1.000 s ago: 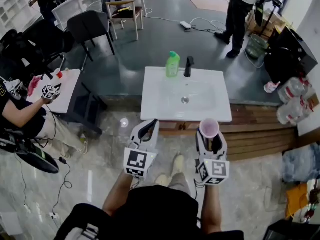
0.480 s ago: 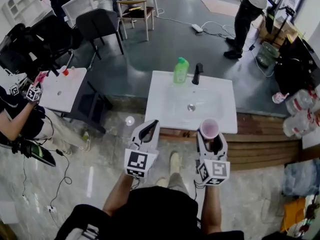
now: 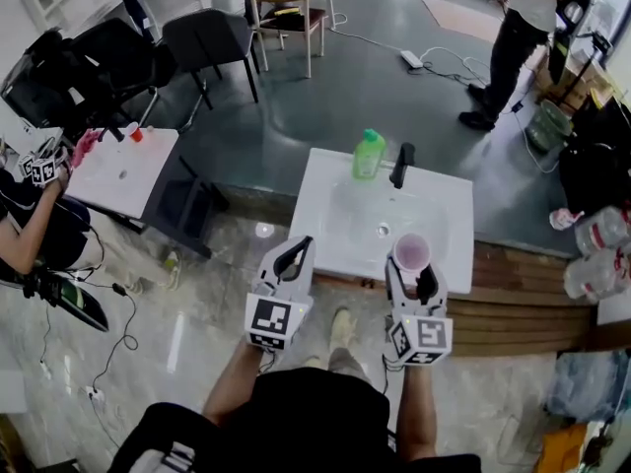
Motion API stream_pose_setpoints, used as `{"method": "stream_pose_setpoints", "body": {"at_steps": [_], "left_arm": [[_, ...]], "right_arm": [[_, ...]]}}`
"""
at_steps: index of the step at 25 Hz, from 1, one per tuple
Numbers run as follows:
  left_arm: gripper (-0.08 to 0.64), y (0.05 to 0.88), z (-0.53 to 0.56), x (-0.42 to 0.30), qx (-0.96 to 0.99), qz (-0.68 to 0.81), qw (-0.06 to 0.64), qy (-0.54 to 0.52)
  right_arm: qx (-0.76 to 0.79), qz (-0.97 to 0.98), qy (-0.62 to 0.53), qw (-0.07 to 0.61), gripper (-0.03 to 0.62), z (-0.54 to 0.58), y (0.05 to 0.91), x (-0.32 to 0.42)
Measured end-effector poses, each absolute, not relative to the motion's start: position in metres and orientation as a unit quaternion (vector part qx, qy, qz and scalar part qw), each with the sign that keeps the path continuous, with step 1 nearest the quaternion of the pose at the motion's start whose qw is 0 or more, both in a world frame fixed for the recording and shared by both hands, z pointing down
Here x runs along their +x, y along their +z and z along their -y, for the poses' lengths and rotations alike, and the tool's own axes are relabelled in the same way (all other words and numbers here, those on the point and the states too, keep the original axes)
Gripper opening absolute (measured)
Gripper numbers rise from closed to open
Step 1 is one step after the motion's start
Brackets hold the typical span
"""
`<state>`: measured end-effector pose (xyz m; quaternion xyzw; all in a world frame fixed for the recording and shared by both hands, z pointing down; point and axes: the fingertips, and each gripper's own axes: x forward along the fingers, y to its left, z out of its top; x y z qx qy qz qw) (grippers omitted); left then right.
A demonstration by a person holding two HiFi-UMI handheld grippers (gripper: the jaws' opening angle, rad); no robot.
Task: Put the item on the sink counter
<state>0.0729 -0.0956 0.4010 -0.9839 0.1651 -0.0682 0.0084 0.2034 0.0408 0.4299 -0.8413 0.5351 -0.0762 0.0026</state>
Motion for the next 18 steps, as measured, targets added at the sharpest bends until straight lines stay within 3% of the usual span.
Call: {"method": "stream_pose_setpoints", "body": {"at_steps": [18], "left_arm": [[0.003, 0.407, 0.154, 0.111, -0.966, -0.244, -0.011, -0.087]], "right_arm": [[-0.78, -0.619, -0.096, -0.006, 0.272, 0.051, 0.443, 0.249]]}}
